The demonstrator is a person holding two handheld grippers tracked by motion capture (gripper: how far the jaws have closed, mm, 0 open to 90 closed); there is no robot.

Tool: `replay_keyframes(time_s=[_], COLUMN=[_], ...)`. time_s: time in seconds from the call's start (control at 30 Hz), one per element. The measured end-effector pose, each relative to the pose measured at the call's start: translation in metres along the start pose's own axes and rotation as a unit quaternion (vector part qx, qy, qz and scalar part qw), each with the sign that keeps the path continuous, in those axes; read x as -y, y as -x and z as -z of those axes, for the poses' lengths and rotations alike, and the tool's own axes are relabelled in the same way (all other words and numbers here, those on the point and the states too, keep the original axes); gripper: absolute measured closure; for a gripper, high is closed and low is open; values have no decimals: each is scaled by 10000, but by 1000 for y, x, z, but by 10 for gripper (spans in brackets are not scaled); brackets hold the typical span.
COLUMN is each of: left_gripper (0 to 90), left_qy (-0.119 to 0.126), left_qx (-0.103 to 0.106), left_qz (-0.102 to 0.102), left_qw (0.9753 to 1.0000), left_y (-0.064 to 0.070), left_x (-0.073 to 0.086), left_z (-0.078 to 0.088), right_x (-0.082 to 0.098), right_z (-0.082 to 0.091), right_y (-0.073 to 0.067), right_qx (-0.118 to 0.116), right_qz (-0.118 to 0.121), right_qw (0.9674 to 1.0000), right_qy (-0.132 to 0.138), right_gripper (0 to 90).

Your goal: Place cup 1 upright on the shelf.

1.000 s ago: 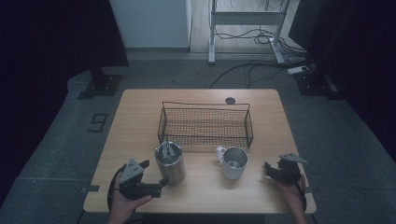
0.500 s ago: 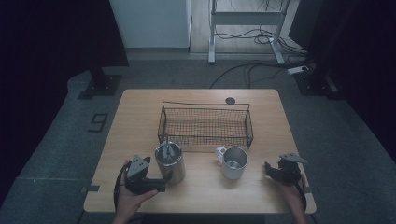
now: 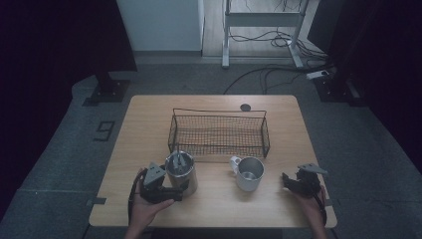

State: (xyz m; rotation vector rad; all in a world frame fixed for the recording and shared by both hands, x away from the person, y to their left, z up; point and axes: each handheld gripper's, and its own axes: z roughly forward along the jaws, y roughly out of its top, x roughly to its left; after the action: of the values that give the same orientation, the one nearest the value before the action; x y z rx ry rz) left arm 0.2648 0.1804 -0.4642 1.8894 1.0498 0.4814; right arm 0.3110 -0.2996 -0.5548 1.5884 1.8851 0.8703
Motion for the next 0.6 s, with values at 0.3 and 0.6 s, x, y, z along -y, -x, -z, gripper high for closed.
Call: replay_keyframes(time_s=[0.3,0.6], left_gripper=[0,0], left_qy=[4,-67], left_qx=[-66,16], left_qz=[6,99], left_qw=[10000,9999], left_y=[1,-2], left_x=[1,-1], left_z=[-13,-26], right_x=[0,0], right_z=[0,0], right_y=[0,0], right_qx=[11,16], right_qz=[-12,-21], right_qw=[10000,10000], right_qy=[1,0], right_gripper=[269,269])
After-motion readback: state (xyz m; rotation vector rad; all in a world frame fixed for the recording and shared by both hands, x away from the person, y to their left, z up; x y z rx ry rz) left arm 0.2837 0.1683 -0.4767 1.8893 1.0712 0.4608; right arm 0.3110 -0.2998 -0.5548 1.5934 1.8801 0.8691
